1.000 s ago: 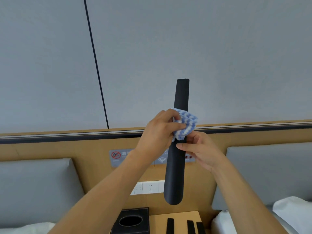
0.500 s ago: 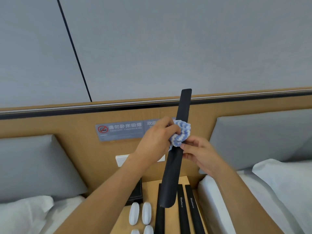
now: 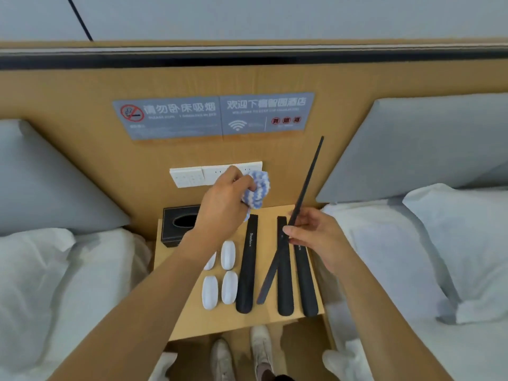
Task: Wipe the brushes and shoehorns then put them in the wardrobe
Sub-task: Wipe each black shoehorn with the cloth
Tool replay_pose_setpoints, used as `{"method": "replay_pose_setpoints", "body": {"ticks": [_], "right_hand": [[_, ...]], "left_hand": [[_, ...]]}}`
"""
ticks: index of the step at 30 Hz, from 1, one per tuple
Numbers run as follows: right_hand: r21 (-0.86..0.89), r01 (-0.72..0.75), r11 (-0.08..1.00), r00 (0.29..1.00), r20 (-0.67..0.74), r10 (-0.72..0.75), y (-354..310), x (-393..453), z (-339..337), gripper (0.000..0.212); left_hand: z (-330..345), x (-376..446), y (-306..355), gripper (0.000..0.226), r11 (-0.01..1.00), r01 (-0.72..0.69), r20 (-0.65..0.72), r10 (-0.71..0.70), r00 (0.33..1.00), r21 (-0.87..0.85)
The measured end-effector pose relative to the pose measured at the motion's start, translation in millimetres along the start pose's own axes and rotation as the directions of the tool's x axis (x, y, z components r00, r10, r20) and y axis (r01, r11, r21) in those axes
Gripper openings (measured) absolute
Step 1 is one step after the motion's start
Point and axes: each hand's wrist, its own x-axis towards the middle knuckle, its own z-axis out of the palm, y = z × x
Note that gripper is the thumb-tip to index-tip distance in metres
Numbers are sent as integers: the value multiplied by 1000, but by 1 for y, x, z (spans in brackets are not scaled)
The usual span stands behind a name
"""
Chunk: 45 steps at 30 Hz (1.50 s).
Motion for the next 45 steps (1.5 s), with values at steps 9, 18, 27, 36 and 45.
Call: {"method": "replay_pose_setpoints", "body": {"ticks": [9, 18, 27, 36, 45], "right_hand": [[-644, -346, 683, 938, -231, 257, 119, 59, 20, 40], [-759, -434, 486, 895, -302, 328, 195, 134, 66, 51], [-821, -449, 354, 878, -331, 346, 232, 178, 84, 46], [-799, -475, 368, 857, -325, 400, 224, 176, 90, 59], [-590, 173, 789, 985, 117, -129, 87, 103, 86, 35]], "left_hand": [[44, -48, -65, 34, 960, 260, -44, -265, 963, -100], [75, -83, -103, 35, 901, 417, -25, -423, 906, -124], [93, -104, -119, 32, 862, 480, -6, -488, 873, -163], [100, -98, -123, 30, 869, 468, -45, -480, 876, -161], [51, -85, -108, 32, 639, 541, 149, -562, 814, -546]]}}
